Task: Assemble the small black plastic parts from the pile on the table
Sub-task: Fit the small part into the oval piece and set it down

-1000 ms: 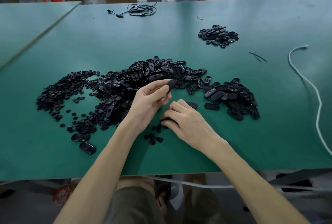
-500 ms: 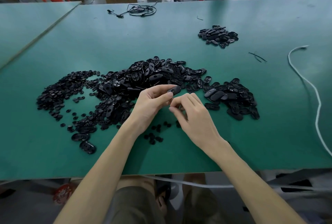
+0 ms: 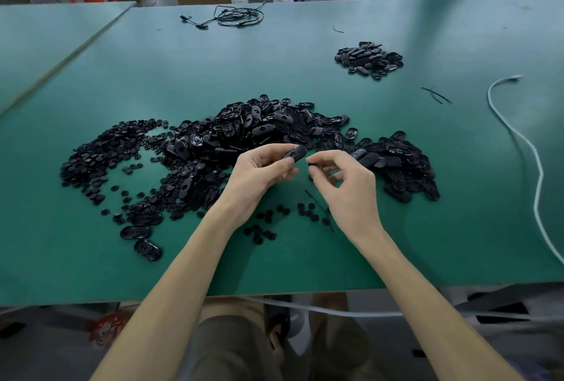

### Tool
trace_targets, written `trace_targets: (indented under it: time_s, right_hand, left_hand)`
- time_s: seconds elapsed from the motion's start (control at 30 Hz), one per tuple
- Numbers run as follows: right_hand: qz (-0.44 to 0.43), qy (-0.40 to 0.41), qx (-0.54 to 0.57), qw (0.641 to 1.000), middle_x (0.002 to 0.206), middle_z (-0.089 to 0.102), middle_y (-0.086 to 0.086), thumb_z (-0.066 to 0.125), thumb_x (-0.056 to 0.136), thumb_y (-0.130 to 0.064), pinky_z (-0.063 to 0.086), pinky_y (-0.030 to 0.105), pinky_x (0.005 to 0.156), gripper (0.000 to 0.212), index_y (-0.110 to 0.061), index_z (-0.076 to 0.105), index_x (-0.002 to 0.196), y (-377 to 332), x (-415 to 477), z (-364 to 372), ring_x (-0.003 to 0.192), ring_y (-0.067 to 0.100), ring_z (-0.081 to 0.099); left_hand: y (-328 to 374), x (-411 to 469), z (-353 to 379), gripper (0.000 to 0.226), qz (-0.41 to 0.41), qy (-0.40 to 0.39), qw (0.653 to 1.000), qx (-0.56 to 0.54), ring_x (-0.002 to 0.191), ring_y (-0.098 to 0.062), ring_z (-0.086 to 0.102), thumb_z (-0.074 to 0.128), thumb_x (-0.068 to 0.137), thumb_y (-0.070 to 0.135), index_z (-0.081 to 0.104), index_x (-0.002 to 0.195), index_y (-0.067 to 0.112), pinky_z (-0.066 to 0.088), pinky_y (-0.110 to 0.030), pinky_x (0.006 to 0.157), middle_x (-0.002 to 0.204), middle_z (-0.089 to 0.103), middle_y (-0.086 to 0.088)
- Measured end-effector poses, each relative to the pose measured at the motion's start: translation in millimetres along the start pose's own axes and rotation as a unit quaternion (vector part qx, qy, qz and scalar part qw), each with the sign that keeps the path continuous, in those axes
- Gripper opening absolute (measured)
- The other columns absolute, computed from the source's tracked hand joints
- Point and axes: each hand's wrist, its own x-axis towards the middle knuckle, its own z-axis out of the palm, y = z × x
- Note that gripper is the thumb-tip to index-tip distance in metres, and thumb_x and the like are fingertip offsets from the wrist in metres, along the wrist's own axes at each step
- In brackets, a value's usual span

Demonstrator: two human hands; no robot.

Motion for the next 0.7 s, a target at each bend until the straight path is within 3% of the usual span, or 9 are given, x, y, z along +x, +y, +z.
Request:
trace_targets:
  time_s: [0.13,0.27,0.43,0.7]
  right_hand:
    - [0.02,0.007,0.02,1.0,0.094,0.074,-0.013,0.075,0.093,-0.006,0.056,0.023,0.077,0.015,-0.018,0.076,0.102,0.3,0.6,-0.4,0.084,0.01,0.069]
    - [0.03,0.01,0.036,0.999,0.09,0.073,-0.016,0.077,0.092,-0.009,0.055,0.021,0.079,0.015,-0.021,0.074,0.1,1.8,2.5,-0.4,0.086,0.007,0.07]
    - [0.03,0.004,0.051,0.998,0.094,0.075,-0.016,0.077,0.092,-0.009,0.056,0.021,0.081,0.019,-0.024,0.076,0.105,3.0,3.6,-1.0,0.091,0.006,0.071]
    - [0.04,0.007,0.063,0.997,0.091,0.077,-0.013,0.077,0.093,-0.013,0.059,0.034,0.082,0.012,-0.022,0.073,0.101,5.0,3.6,-1.6,0.089,0.009,0.074]
  left_hand:
    - [-0.1,-1.0,0.7,0.024,0.006,-0.008,1.0,0.009,0.085,-0.016,0.071,0.067,0.097,0.001,0.078,0.114,0.015,0.058,-0.027,0.084,0.1,0.075,-0.009]
    - [-0.4,0.3,-0.8,0.026,0.006,-0.018,1.0,0.016,0.088,-0.02,0.069,0.067,0.098,0.002,0.076,0.119,0.015,0.057,-0.032,0.085,0.1,0.075,-0.01]
    - [-0.7,0.4,-0.9,0.026,0.009,-0.03,0.999,0.038,0.086,-0.016,0.069,0.066,0.099,0.002,0.075,0.12,0.014,0.056,-0.026,0.078,0.094,0.075,-0.006]
    - [-1.1,0.0,0.8,0.031,0.023,-0.035,0.998,0.051,0.087,-0.018,0.07,0.064,0.099,-0.001,0.074,0.124,0.013,0.055,-0.027,0.078,0.098,0.075,-0.01]
